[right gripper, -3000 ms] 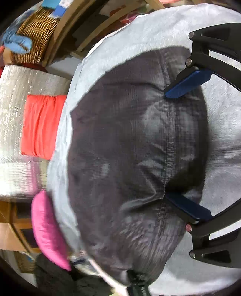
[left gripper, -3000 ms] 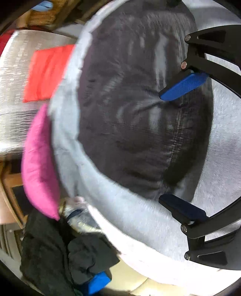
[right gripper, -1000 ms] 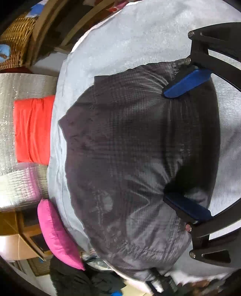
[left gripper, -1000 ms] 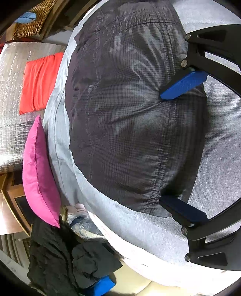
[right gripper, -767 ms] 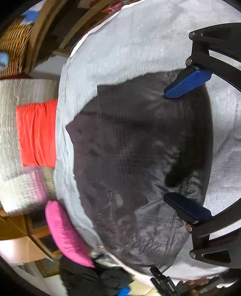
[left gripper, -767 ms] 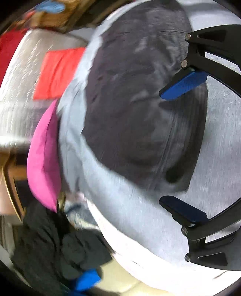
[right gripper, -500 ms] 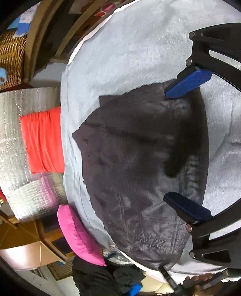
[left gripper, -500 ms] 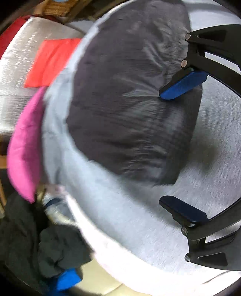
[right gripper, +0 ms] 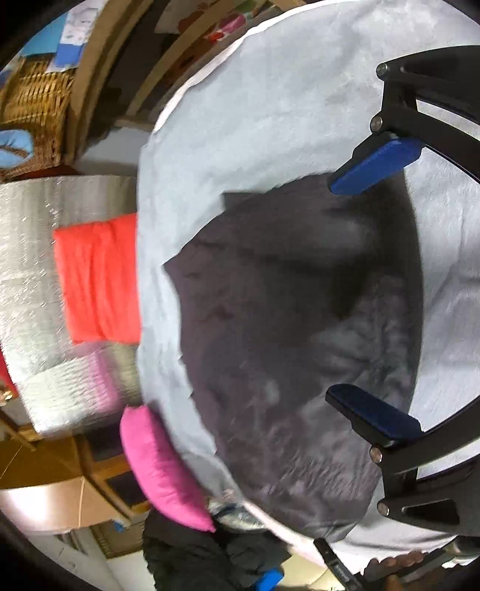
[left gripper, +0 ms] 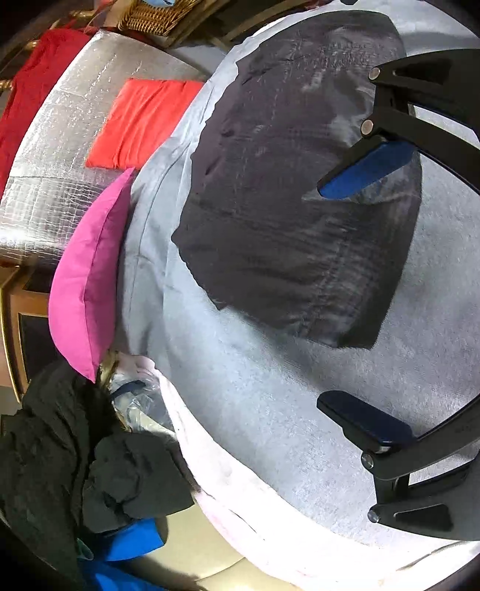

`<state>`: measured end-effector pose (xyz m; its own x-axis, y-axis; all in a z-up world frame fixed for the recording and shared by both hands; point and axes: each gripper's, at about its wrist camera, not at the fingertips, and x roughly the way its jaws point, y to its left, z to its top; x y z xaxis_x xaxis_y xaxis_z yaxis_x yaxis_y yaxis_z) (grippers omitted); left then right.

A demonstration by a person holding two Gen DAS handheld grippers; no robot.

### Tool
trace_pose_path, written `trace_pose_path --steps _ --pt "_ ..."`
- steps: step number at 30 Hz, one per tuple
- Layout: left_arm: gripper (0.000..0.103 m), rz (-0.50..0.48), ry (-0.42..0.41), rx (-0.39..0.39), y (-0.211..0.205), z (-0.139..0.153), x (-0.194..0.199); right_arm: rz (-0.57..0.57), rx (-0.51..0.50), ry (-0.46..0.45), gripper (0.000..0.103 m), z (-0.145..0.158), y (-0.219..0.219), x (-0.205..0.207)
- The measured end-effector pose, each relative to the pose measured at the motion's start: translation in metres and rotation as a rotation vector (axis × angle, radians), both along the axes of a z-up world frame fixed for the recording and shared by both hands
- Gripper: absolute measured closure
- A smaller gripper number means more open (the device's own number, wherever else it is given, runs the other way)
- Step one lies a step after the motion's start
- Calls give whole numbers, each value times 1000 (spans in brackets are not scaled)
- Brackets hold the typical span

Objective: Fold large clothes

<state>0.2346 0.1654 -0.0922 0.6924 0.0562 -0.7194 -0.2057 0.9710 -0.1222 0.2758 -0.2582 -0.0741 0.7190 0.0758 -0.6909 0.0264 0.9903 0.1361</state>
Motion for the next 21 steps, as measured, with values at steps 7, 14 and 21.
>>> trace_pose_path --steps 7,14,21 --pt "0 -108 -16 59 -52 -3 6 82 -65 13 0 -16 63 15" --pt "0 -171 60 266 -94 -34 14 91 -226 104 0 -53 86 22" --pt "0 -214 87 178 -76 -18 16 106 -197 113 0 -49 81 23"
